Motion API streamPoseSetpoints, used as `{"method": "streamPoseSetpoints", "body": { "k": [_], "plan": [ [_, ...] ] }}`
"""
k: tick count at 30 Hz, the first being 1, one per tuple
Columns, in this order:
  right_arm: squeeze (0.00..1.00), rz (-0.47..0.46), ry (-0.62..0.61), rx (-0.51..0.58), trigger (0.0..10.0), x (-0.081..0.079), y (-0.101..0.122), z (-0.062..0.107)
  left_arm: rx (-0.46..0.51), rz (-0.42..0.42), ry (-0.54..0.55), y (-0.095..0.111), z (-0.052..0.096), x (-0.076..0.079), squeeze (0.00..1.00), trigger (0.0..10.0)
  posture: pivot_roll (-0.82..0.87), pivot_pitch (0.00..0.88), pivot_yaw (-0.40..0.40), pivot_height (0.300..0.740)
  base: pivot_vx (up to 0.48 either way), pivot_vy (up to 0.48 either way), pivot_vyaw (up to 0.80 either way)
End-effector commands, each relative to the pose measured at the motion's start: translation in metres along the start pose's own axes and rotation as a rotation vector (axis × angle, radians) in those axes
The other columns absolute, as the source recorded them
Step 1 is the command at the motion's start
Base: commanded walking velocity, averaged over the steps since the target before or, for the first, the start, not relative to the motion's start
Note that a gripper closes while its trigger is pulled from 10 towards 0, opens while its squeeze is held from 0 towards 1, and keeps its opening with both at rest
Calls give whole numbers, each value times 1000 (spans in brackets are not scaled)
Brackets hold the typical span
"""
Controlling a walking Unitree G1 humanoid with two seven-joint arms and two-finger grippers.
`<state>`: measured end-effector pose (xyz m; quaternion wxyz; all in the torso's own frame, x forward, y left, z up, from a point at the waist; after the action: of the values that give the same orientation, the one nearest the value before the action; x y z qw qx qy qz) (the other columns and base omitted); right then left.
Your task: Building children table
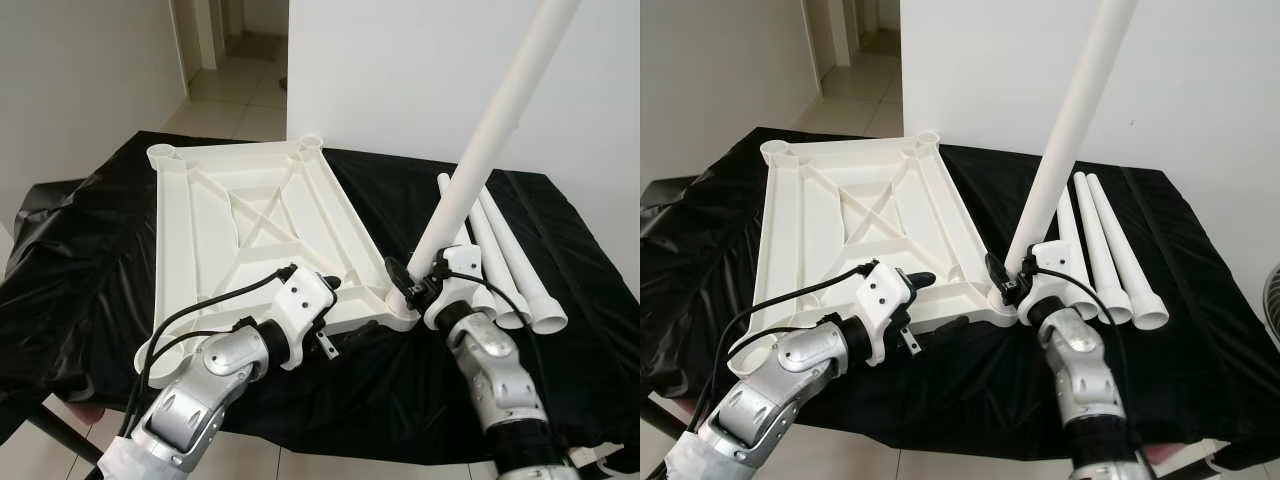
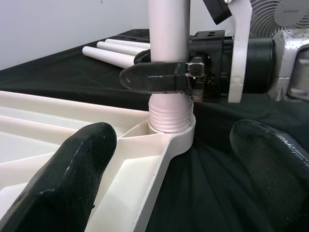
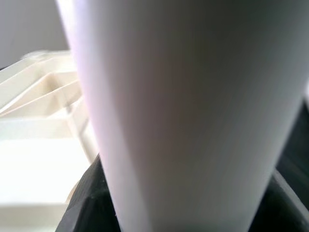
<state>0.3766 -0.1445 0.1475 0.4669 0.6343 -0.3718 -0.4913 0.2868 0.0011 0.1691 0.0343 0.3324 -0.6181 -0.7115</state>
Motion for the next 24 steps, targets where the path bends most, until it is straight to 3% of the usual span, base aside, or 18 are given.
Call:
{"method": "streamPoseSetpoints", "body": {
  "k": [1, 8, 12, 13, 19, 20, 21, 24],
  "plan": [
    [0, -49, -121, -89, 0, 16, -27, 7, 7, -1, -64, 1, -1, 8, 0, 10000, 17, 61, -22, 740, 0, 0, 0],
    [0, -68, -260, -58, 0, 17, -29, 8, 10, 1, -70, 1, -2, 10, 0, 10000, 14, 60, -27, 740, 0, 0, 0],
    [0, -70, -309, -52, 0, 5, -32, 6, 18, 6, -76, 2, -4, 13, 0, 10000, 12, 53, -29, 740, 0, 0, 0],
    [0, -45, -300, -49, 10000, 3, -30, 5, 19, 6, -76, 2, -4, 14, 0, 10000, 11, 49, -31, 740, 0, 0, 0],
    [0, -28, -281, -43, 10000, 2, -27, 4, 19, 6, -76, 2, -5, 14, 0, 10000, 12, 47, -33, 740, 0, 0, 0],
    [545, -28, -259, -32, 10000, 3, -23, 3, 20, 4, -74, 2, -5, 13, 0, 10000, 12, 42, -35, 740, 0, 0, 0],
    [1000, -22, -217, -17, 10000, 2, -17, 1, 21, 2, -71, 3, -5, 12, 0, 10000, 10, 40, -35, 740, 0, 0, 0],
    [1000, -3, -134, -5, 10000, -2, -7, -2, 25, 1, -67, 4, -6, 11, 0, 10000, 10, 38, -36, 740, 0, 0, 0]
  ]
}}
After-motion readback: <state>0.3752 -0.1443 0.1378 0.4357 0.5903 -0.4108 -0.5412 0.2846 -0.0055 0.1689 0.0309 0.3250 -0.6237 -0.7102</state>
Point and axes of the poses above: a point about 5 cm out from each wrist's last joint towards the gripper, its own z axis pointing back from the gripper into the wrist, its own y axis along the axis of the wrist's last joint, x = y × z, the point moved 6 cm from there along -z, pointing out of the wrist towards the gripper, and after that the axes turned 14 degrees about -z, right-handed, at the moved point
